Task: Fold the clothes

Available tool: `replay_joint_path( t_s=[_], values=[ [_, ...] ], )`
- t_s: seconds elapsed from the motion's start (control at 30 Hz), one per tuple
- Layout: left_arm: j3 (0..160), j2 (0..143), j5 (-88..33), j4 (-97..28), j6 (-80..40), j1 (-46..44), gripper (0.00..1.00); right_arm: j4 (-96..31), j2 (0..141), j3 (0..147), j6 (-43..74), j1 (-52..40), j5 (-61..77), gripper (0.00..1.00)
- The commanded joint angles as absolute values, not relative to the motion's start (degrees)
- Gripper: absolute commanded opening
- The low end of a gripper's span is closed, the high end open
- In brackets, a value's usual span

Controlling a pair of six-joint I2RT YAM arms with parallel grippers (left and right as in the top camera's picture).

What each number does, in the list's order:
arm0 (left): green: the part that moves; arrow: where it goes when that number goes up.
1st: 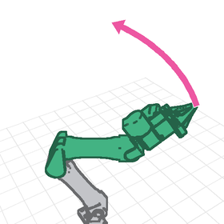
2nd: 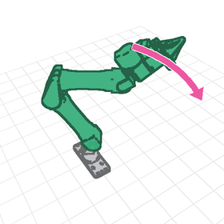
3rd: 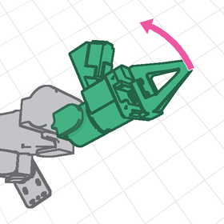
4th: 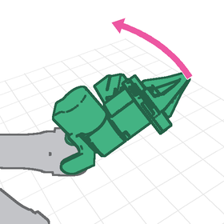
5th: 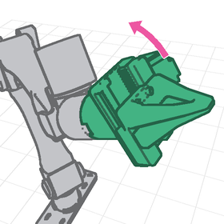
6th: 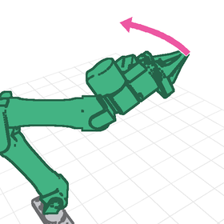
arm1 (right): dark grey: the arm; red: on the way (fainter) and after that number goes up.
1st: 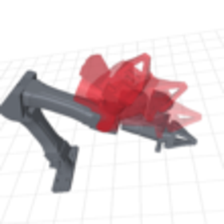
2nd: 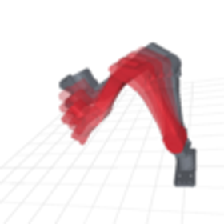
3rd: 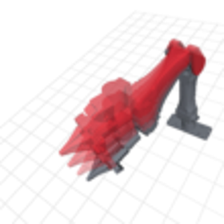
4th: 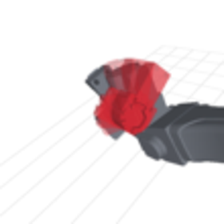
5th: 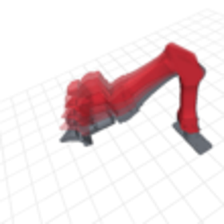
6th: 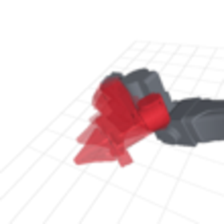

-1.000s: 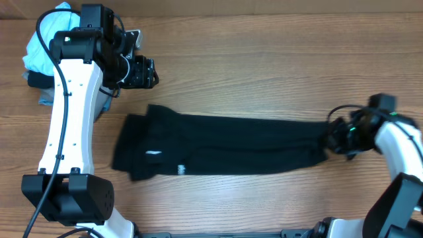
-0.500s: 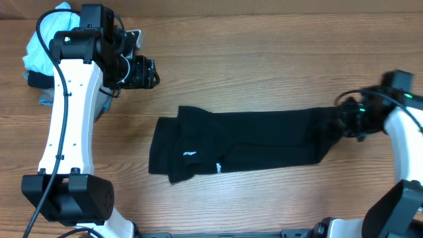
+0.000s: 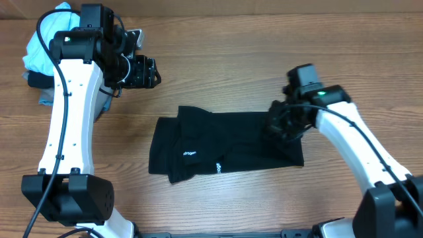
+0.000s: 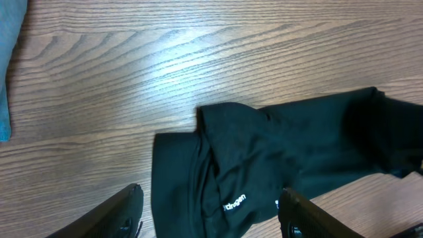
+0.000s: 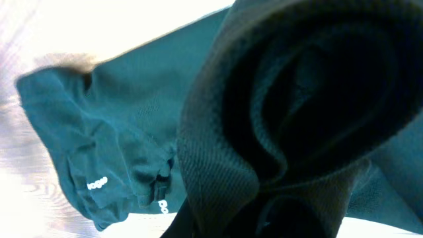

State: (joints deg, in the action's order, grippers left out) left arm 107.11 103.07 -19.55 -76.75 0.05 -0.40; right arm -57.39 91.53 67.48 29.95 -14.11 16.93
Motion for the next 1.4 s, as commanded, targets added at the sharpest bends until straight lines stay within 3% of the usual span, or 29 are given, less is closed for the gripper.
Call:
replay_joint_path(
  t_s=[0.0,0.1,0.2,0.27,0.53,0.67,0.83,1.1,1.2,1.37],
  values=[
    [108.25,101.08,-20.64,-76.71,1.13,-0.80,0.69,-56.38,94.21,68.58,34.26,-18.35,14.96,0.04],
    [108.25,101.08,-20.73,-76.71,1.13,-0.80,0.68,-54.72,97.23,68.58,35.94,-21.50,15.03,0.05],
    [108.25,101.08,-20.86,-76.73,1.15,-0.80,0.69,-54.43,98.50,68.55,37.17,-22.52,15.75,0.19],
    [108.25,101.08,-20.86,-76.79,1.15,-0.80,0.69,-54.41,98.19,68.73,37.06,-22.48,16.21,0.23],
    [108.25,101.08,-20.82,-76.82,1.30,-0.80,0.69,-57.08,91.88,69.87,27.38,-13.91,16.56,0.41],
    [108.25,101.08,-20.82,-76.62,1.32,-0.80,0.70,-56.58,92.27,68.66,26.52,-10.57,16.49,0.40],
    [108.25,101.08,-20.84,-76.44,1.32,-0.80,0.70,-51.92,94.30,67.33,26.55,-9.56,13.52,0.18],
    [108.25,101.08,-20.84,-76.51,1.30,-0.80,0.70,-42.41,100.55,63.64,28.73,-9.63,14.11,0.16],
    [108.25,101.08,-20.86,-76.51,1.30,-0.80,0.69,-42.30,103.24,63.53,28.42,-9.76,20.16,0.08],
    [108.25,101.08,-20.84,-76.64,1.30,-0.80,0.69,-50.39,102.87,63.55,20.34,-13.45,36.67,0.04]
  ],
)
